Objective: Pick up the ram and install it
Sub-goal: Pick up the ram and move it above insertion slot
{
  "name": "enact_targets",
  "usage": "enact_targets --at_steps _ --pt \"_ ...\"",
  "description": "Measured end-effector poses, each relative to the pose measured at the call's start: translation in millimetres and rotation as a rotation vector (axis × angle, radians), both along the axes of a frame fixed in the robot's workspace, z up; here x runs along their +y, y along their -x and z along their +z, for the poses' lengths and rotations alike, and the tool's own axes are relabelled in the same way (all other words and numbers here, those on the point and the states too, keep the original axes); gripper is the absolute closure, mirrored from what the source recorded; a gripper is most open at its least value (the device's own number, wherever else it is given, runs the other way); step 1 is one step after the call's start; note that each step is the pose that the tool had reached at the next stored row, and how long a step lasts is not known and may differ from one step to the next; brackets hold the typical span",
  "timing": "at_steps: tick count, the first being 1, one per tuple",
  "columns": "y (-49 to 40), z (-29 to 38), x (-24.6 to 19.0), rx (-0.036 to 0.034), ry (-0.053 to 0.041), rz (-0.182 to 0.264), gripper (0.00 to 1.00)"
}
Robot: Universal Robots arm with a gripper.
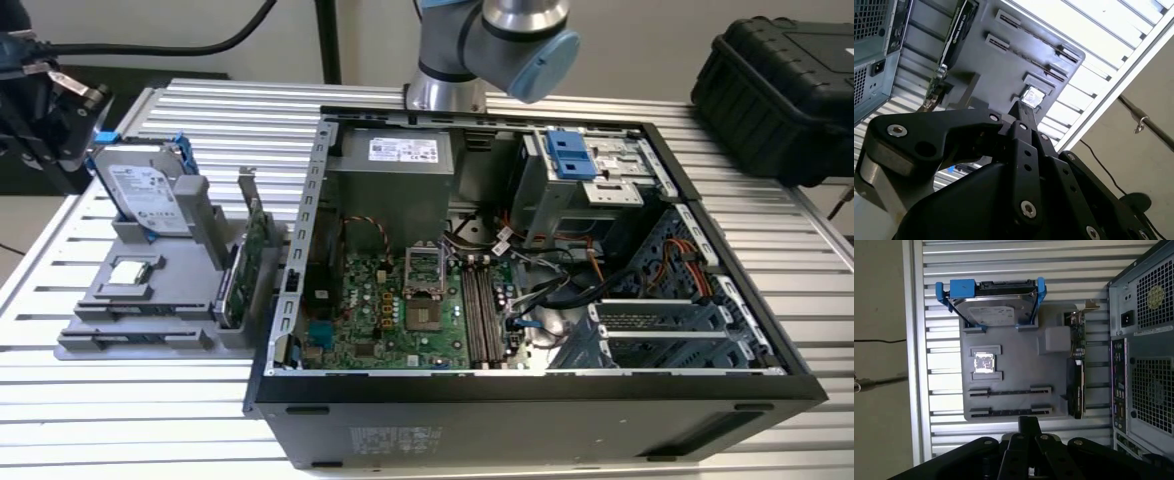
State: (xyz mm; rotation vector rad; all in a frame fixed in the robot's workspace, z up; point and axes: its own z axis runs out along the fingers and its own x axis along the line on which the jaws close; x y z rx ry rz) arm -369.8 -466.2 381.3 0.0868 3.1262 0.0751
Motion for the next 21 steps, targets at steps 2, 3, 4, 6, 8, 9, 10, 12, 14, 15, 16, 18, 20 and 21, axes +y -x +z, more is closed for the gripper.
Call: enact_targets --at_steps 2,3,4,6,8,9,10,12,14,15,16,18,20,21 --pt "0.0 -0.2 -1.9 0.0003 0.0 0.0 1.0" --pt "0.0 -0.3 -2.9 0.0004 0.0 0.0 1.0" --pt "0.0 -0.4 -3.8 0.0005 0.0 0.0 1.0" --pt "0.0 -0.7 -6.0 0.0006 0.0 0.0 1.0" --pt "0.0 -0.9 -7.9 0.0008 0.0 0.0 1.0" --pt "0.0 -1.0 -8.9 0.0009 0.0 0.0 1.0" --pt "0.0 -1.1 -10.0 0.0009 -0.0001 0.0 1.0" --pt "0.0 -1.2 -12.0 0.0009 -0.0001 0.0 1.0" --pt "0.0 -1.3 -13.9 0.001 0.0 0.0 1.0" --pt "0.0 -1.5 -14.6 0.0011 0.0 0.0 1.0" --pt "0.0 -1.6 -15.3 0.0011 0.0 0.0 1.0" --pt "0.0 -1.9 -16.9 0.0015 0.0 0.0 1.0" --pt "0.0 -2.1 -18.3 0.0018 0.0 0.0 1.0" --pt "0.0 -2.3 -19.0 0.0021 0.0 0.0 1.0"
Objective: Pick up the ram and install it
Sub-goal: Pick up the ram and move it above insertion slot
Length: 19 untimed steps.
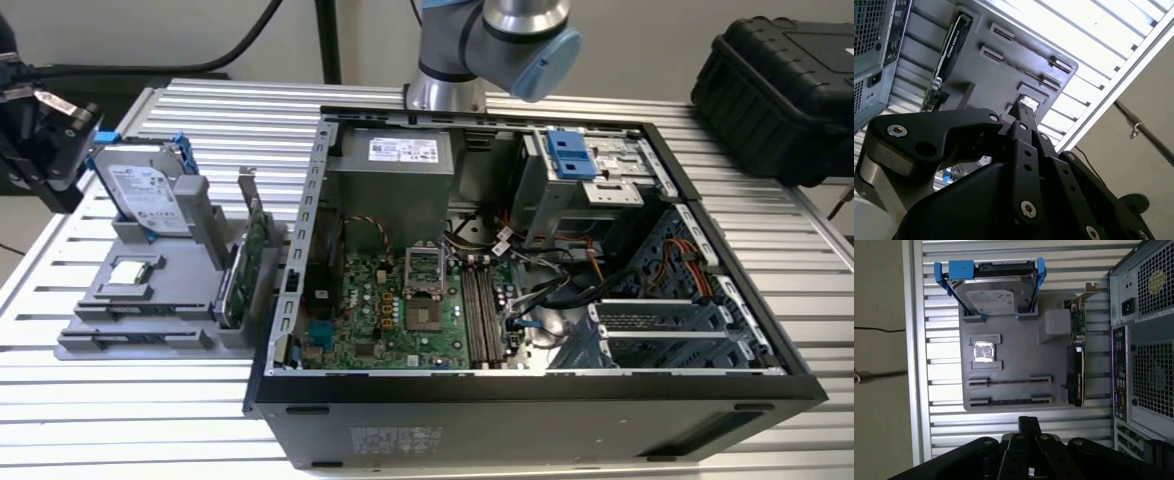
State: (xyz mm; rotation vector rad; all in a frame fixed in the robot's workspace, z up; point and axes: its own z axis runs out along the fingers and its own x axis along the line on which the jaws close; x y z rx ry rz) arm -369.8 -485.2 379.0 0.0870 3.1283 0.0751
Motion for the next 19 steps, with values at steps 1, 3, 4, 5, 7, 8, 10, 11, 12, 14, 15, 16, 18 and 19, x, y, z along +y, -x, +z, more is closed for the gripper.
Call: enact_targets --at_steps 1,3,4,5,7,8,10,11,12,14,15,16,18,19 --pt "0.0 -0.2 -0.6 0.0002 0.0 0.0 1.0" --pt "0.0 -0.6 -1.8 0.0006 -0.0001 0.0 1.0" --pt "0.0 -0.7 -2.4 0.0009 0.0 0.0 1.0" --pt "0.0 -0.9 -2.9 0.001 0.0 0.0 1.0" --pt "0.0 -1.2 -3.8 0.0015 0.0 0.0 1.0" --pt "0.0 -1.5 -4.2 0.0017 0.0 0.0 1.0" --pt "0.1 -1.7 -4.4 0.0021 0.0002 0.002 1.0" --pt "0.0 -1.8 -4.5 0.0021 0.0001 0.01 1.0" --pt "0.0 -2.0 -4.5 0.0021 0.0001 0.02 1.0" --pt "0.0 -2.3 -4.5 0.0019 0.0001 0.046 1.0" --pt "0.0 -2.3 -4.5 0.0018 0.0001 0.053 1.0" --pt "0.0 -2.3 -4.5 0.0019 0.0001 0.053 1.0" --pt "0.0 -2.3 -4.5 0.0022 0.0 0.062 1.0" --pt "0.0 -2.3 -4.5 0.0022 0.0 0.063 1.0"
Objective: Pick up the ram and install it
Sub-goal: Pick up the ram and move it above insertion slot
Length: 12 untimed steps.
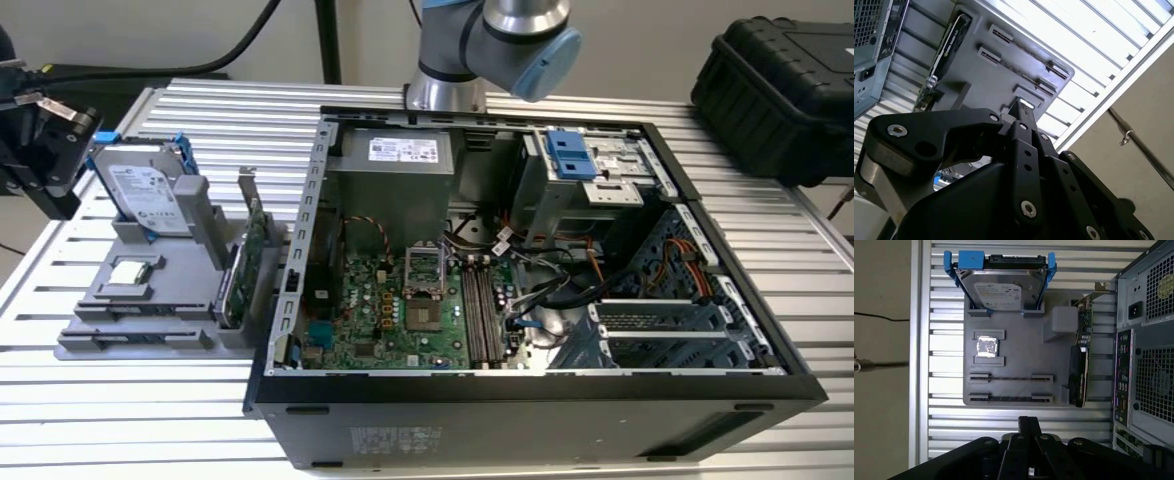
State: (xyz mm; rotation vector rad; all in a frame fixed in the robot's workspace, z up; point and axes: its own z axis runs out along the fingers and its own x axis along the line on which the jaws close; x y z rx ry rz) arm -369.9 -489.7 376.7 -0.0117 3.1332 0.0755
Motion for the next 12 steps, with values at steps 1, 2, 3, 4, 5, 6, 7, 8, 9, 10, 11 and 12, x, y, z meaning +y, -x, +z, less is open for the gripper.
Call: enact_targets --at_steps 1,2,3,4,5,6,7,8,9,10,11,12 --pt "0.0 0.0 0.0 0.0 0.0 0.0 1.0" --pt "0.0 0.0 0.0 0.0 0.0 0.0 1.0" --pt "0.0 0.0 0.0 0.0 0.0 0.0 1.0" --pt "0.0 0.0 0.0 0.0 0.0 0.0 1.0" --pt "0.0 0.0 0.0 0.0 0.0 0.0 1.0" --pt "0.0 0.0 0.0 0.0 0.0 0.0 1.0" --pt "0.0 0.0 0.0 0.0 0.0001 0.0 1.0" --pt "0.0 0.0 0.0 -0.0001 0.0 0.0 1.0" --pt "0.0 0.0 0.0 -0.0001 0.0 0.0 1.0" --pt "0.0 0.0 0.0 0.0 0.0 0.0 1.0" --pt "0.0 0.0 0.0 0.0001 0.0 -0.001 1.0" --pt "0.0 0.0 0.0 0.0001 0.0 -0.007 1.0"
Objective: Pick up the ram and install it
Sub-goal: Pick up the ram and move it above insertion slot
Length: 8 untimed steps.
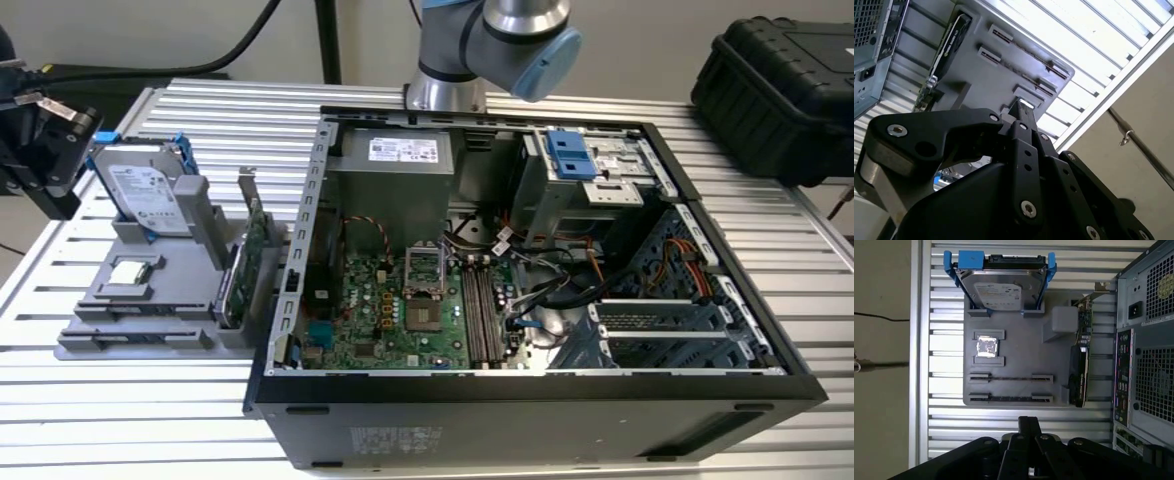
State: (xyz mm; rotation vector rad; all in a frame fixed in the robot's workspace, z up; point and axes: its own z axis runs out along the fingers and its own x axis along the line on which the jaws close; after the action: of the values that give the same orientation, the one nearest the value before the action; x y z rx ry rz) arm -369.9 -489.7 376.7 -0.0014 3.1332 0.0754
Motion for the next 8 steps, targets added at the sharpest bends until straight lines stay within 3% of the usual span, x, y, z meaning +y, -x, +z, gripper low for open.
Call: enact_targets --at_steps 8 --pt "0.0 -0.3 0.0 -0.0001 0.0 -0.072 1.0"
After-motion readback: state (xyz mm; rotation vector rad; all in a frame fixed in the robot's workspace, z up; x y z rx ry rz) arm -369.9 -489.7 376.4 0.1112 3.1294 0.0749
